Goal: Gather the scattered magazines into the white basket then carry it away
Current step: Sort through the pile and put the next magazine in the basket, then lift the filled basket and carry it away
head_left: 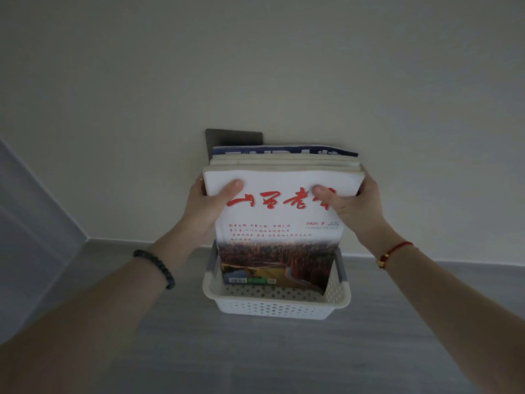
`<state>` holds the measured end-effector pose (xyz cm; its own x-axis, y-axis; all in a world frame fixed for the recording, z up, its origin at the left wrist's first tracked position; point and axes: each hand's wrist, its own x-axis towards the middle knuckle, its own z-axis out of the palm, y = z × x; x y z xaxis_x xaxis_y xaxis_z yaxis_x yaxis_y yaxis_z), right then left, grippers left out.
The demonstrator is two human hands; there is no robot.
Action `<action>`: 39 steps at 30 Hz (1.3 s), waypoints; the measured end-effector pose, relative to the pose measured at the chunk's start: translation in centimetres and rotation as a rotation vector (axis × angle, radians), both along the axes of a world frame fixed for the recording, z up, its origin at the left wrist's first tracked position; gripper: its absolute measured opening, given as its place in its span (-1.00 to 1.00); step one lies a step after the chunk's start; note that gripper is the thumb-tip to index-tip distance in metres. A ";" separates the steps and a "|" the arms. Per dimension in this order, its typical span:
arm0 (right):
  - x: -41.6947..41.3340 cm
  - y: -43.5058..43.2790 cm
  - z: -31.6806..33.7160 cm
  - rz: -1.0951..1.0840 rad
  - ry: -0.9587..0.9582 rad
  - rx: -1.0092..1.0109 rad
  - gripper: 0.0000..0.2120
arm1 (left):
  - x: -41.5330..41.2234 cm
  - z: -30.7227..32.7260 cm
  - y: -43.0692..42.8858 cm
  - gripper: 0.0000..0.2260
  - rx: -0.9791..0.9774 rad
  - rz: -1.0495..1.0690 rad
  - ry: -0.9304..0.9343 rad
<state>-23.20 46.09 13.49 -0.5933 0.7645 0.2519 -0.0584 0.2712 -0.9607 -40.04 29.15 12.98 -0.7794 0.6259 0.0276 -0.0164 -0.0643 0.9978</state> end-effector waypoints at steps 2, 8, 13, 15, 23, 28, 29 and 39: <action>0.2 0.2 -0.2 0.025 -0.026 -0.017 -0.28 | 0.3 -0.1 0.2 -0.38 0.010 -0.011 0.028; 0.7 -0.4 0.2 -0.082 -0.026 0.036 -0.29 | 1.3 -0.7 0.1 -0.42 0.130 0.101 0.111; 1.6 -0.6 -0.1 -0.032 -0.085 -0.009 -0.27 | 2.4 -1.9 -2.0 -0.26 0.020 0.100 0.076; 1.8 -0.3 -0.2 -0.005 -0.154 -0.039 -0.24 | 2.7 -2.9 -2.9 -0.21 -0.167 0.088 0.088; 1.5 -0.3 0.1 0.120 -0.242 -0.060 -0.29 | 5.0 -9.3 -5.8 -0.59 -0.651 0.012 -0.083; 1.5 -0.9 -0.4 0.191 -0.161 -0.094 -0.43 | 5.8 -9.3 -5.0 -0.71 -0.301 0.218 -0.502; 1.5 -0.9 -0.4 0.193 -0.143 -0.114 -0.43 | 6.1 -9.0 -5.0 -0.70 -0.237 0.229 -0.579; 0.5 -4.7 -1.1 0.386 -0.060 -0.221 -0.66 | 10.5 -10.3 -11.3 -0.48 0.055 0.434 -0.768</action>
